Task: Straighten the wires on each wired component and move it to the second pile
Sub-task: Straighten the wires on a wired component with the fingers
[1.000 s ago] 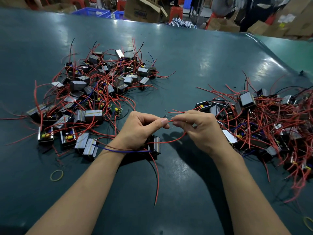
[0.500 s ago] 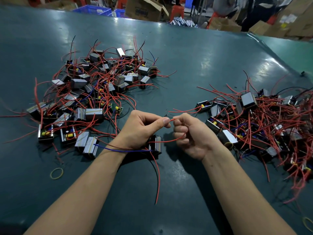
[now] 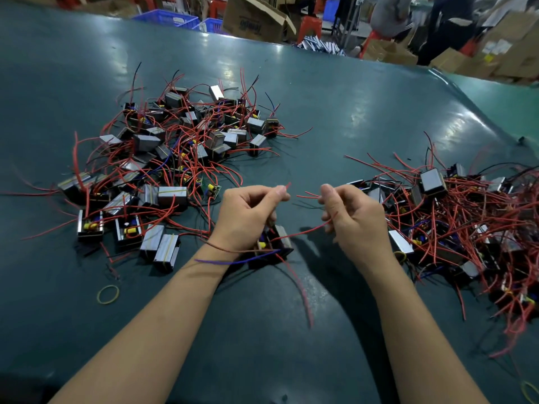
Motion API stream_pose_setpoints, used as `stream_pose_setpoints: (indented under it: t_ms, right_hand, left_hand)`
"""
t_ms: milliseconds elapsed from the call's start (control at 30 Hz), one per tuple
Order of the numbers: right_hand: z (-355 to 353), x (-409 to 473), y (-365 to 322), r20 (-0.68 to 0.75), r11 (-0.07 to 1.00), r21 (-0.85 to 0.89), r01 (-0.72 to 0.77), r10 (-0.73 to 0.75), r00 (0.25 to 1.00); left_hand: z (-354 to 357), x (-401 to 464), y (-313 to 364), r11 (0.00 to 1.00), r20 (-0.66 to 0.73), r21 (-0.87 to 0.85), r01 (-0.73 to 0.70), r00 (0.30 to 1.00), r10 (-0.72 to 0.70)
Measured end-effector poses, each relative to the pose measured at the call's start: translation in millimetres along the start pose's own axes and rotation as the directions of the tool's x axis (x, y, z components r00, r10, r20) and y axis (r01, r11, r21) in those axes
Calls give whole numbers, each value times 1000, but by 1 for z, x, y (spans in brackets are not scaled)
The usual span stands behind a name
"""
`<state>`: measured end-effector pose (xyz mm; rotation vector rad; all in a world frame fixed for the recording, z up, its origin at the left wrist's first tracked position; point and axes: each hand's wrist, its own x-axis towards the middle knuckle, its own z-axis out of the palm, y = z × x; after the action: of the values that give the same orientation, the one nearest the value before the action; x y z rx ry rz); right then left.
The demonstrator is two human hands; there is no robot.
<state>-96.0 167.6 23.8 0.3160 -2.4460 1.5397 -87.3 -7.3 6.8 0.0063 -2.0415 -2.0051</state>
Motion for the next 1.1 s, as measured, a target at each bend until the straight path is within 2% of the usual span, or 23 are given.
stream_pose_setpoints:
  t_ms: [100, 167, 200, 333, 433, 533, 600, 733, 800, 867, 900, 933, 967, 1033, 1067, 1100]
  right_hand:
    - [8, -1, -5, 100, 975, 165, -148, 133, 986]
    - [14, -3, -8, 142, 963, 157, -218, 197, 970]
    - [16, -3, -10, 170, 970, 94, -225, 207, 963]
    - [13, -6, -9, 335, 960, -279, 8, 90, 938]
    - [14, -12, -7, 422, 892, -428, 145, 55, 905]
    - [23, -11, -4, 349, 860, -472, 193, -19, 937]
    - [28, -9, -3, 282, 888, -432, 158, -34, 959]
    - [23, -7, -3, 165, 939, -324, 117, -66, 984]
    - [14, -1, -4, 43, 990, -138, 34, -28, 999]
    - [3, 6, -7, -152, 978, 200, -54, 85, 985]
    - [-4, 10, -9, -249, 906, 420, -60, 178, 952]
    - [-11, 14, -12, -307, 771, 637, -31, 290, 906]
    - [-19, 16, -13, -312, 589, 808, 22, 397, 863]
    - [-33, 20, -12, -258, 264, 955, 132, 531, 807]
    - [-38, 20, -10, -231, 177, 972, 157, 569, 789]
    - [-42, 21, -7, -208, 135, 978, 158, 596, 776]
  left_hand:
    - [-2, 4, -2, 994, -91, -94, 64, 993, -72]
    - [-3, 5, -3, 987, -114, -134, 88, 988, -104]
    - [-2, 6, -4, 984, -126, -147, 97, 985, -116]
    - [0, 8, -6, 985, -153, -137, 107, 980, -128]
    - [-1, 7, -6, 985, -131, -126, 114, 983, -131]
    - [0, 7, -3, 982, -136, -162, 99, 983, -122]
    - [-1, 7, -1, 982, -181, -182, 51, 980, -84]
    - [-4, 8, 0, 993, -272, -112, -40, 962, 8]
    - [-4, 7, -1, 994, -256, -107, -34, 967, 5]
    - [-4, 7, -2, 993, -230, -112, -23, 973, -3]
    - [-4, 7, -3, 993, -222, -116, -18, 975, -8]
    - [-4, 7, -3, 992, -218, -123, -15, 976, -12]
    - [-4, 7, -3, 991, -218, -132, -12, 976, -17]
    - [-4, 7, -3, 988, -224, -156, -11, 974, -25]
    - [-4, 7, -2, 986, -224, -164, -10, 974, -27]
    - [-4, 6, -2, 986, -223, -166, -8, 974, -29]
